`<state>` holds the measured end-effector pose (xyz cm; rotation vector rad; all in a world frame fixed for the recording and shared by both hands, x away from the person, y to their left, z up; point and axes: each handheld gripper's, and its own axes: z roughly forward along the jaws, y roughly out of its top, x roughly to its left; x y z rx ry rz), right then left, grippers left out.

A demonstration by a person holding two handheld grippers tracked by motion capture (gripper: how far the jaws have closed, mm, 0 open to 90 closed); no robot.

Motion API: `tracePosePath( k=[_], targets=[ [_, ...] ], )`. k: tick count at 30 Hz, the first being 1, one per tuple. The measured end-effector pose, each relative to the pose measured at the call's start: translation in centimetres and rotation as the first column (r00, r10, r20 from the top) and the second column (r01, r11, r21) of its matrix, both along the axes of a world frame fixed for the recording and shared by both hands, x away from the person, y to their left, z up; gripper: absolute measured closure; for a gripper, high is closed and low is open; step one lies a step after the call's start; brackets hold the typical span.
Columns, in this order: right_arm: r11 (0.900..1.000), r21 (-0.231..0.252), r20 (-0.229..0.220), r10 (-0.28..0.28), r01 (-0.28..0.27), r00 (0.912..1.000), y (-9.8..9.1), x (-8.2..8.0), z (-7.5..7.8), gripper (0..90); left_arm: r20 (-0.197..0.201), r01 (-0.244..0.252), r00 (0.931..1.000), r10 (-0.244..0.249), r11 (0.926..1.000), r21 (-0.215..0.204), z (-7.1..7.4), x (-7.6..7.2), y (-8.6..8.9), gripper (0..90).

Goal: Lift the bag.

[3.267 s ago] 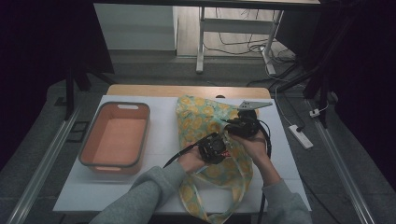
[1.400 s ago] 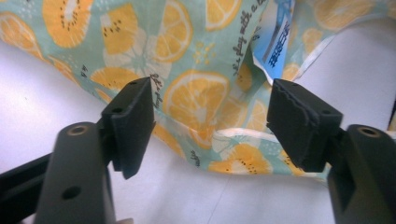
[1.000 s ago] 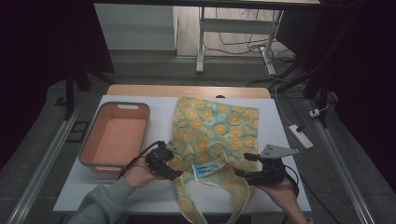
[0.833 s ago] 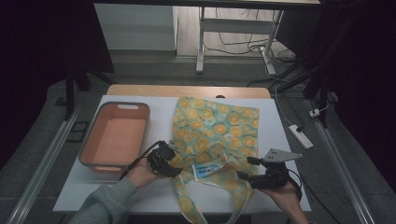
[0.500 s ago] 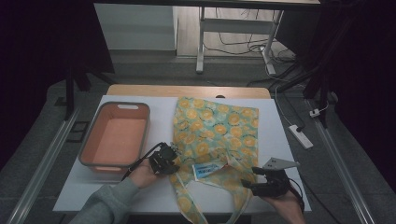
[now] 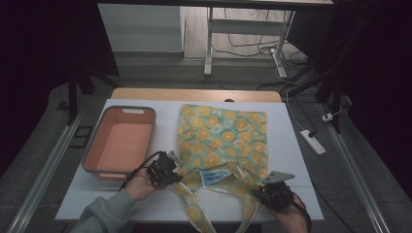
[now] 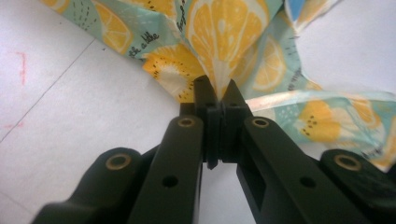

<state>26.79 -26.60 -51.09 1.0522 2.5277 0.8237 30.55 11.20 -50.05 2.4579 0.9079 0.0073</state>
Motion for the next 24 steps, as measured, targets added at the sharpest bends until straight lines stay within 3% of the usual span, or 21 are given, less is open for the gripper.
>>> tracePosePath(
  k=[3,6,9,11,14,18,24],
  targets=[
    [0.9994,-0.017,-0.005,0.031,-0.031,0.9995,0.3,-0.1,0.4,88.4,0.006,0.007,1.0,-0.006,0.9988,-0.049,0.4,-0.3,0.9,88.6],
    [0.9967,0.05,-0.009,0.065,-0.065,0.9978,0.0,-0.2,1.3,89.2,0.018,0.01,0.9998,-0.009,0.9969,-0.078,0.9,-0.8,1.6,88.8],
    [0.9906,0.105,0.024,0.086,-0.088,0.996,-0.3,-0.5,2.5,89.3,0.023,0.012,0.9997,-0.009,0.9912,-0.132,1.8,-1.1,2.6,88.9],
    [0.9863,0.138,0.063,0.082,-0.091,0.9946,-0.5,-0.8,3.4,89.3,0.02,0.012,0.9998,-0.009,0.9827,-0.185,2.4,-1.2,3.3,88.9],
    [0.9752,0.199,0.117,0.074,-0.097,0.9903,-1.0,-1.1,5.0,89.4,0.033,0.015,0.9994,-0.008,0.9757,-0.218,3.4,-1.4,4.0,88.9],
    [0.9671,0.233,0.205,0.055,-0.103,0.9771,-1.6,-1.3,7.8,89.4,0.059,0.007,0.9982,0.01,0.9629,-0.27,5.0,-1.5,5.0,88.9],
    [0.9574,0.261,0.277,0.048,-0.123,0.9598,-1.9,-0.6,11.0,89.5,0.087,0.0,0.9956,0.032,0.9385,-0.345,7.5,-1.2,6.8,89.0]
  ],
)
